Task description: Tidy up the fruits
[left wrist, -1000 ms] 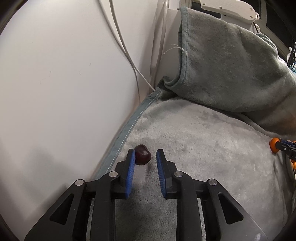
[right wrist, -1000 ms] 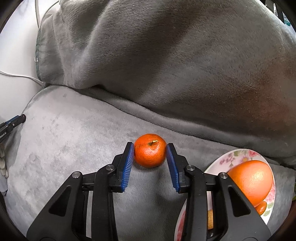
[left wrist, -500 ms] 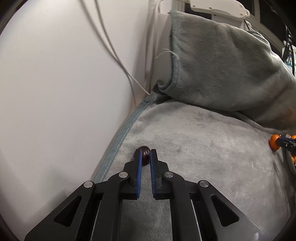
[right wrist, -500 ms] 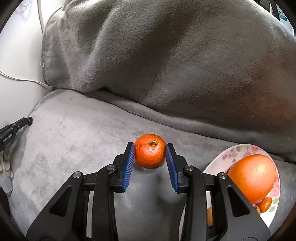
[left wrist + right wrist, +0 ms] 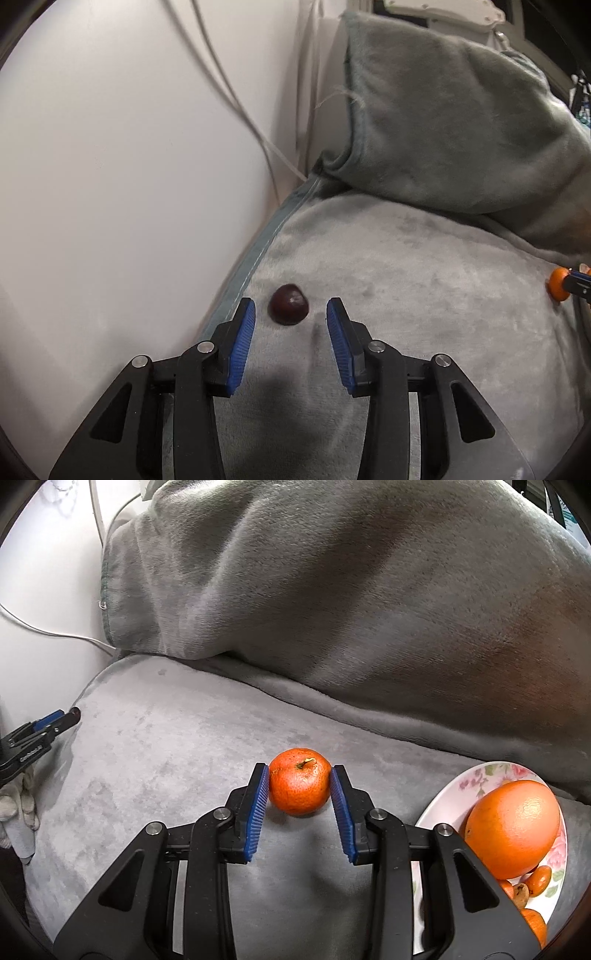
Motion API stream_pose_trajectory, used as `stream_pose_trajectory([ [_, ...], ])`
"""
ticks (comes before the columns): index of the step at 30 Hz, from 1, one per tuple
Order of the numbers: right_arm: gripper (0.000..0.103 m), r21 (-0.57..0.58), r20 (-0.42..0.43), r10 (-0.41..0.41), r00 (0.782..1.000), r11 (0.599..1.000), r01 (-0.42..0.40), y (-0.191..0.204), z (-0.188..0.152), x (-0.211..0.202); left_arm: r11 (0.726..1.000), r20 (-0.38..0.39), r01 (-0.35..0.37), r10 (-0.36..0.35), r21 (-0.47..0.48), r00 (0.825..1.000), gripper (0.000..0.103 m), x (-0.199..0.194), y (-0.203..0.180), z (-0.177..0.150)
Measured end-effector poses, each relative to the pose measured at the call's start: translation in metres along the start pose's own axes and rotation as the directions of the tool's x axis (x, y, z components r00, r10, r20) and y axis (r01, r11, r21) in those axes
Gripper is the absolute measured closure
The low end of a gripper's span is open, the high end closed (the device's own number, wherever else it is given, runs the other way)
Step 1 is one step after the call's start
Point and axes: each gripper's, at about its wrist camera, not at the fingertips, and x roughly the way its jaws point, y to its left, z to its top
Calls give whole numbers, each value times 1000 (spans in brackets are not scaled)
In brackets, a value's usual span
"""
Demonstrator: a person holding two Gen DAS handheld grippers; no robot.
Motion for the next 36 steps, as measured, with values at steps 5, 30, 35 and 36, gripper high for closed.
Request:
stream_pose_trajectory([
  [5,67,-14,6,0,1000,1000,0,3,0,-1,1000,-34,-3,3,0,999,74,10,1,1],
  [30,67,4,127,71,989,997,-72,-3,-26,-75,986,100,149,-155,70,983,82,-61,-48,-6],
  [35,68,9,168,67,983,998,-70,-5,-34,-101,976,128,189,-202,107,971,82,-80,-73,-8],
  [36,69,9,173,66,983,998,-69,-6,-35,-105,973,132,199,-213,113,968,82,-83,-79,-8],
])
